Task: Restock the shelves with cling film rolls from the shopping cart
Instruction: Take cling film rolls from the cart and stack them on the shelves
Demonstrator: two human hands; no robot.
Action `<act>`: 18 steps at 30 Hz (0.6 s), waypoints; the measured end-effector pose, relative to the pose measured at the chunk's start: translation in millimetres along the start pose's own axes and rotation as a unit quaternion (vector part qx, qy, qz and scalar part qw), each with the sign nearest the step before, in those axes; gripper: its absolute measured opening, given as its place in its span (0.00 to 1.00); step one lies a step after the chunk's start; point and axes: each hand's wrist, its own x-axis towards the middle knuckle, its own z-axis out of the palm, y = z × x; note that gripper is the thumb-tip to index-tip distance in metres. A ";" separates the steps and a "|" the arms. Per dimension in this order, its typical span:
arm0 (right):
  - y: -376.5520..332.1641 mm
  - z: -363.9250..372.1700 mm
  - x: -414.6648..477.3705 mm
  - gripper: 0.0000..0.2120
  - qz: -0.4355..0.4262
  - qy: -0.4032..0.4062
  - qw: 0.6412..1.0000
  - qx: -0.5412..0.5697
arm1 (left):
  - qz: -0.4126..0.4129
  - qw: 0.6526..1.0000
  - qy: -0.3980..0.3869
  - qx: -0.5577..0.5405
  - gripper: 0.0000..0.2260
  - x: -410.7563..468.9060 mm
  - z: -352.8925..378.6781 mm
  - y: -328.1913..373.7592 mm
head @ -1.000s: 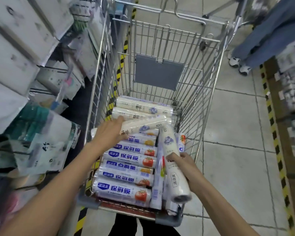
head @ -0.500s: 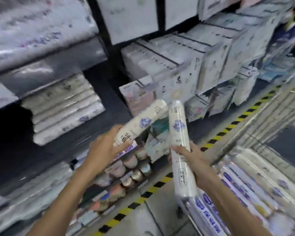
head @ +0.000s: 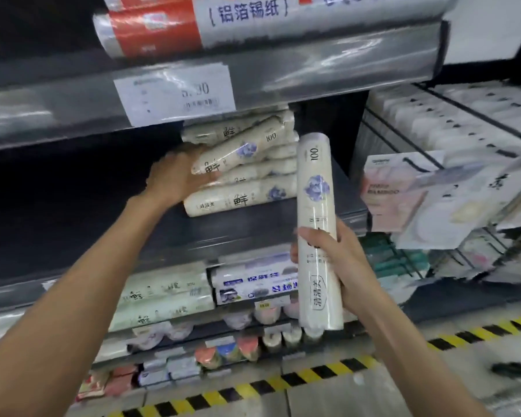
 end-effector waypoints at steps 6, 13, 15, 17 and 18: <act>-3.2 -10.3 19.4 0.15 -0.033 0.016 0.999 -0.017 | 0.086 0.995 0.037 0.046 0.27 73.7 34.4 -0.8; 7.9 -21.2 21.3 0.23 -0.019 0.017 0.999 -0.034 | 0.045 0.997 0.065 -0.018 0.33 94.4 43.6 2.1; 11.0 -21.3 21.4 0.23 -0.013 0.018 0.999 -0.035 | 0.053 0.994 0.090 -0.042 0.29 88.0 42.3 -4.3; 13.3 -19.6 21.7 0.23 -0.008 0.017 0.999 -0.030 | 0.062 0.992 0.090 -0.056 0.26 83.5 40.7 -8.7; 14.1 -18.7 22.0 0.23 -0.007 0.015 0.999 -0.029 | 0.062 0.993 0.086 -0.059 0.26 82.6 40.4 -9.4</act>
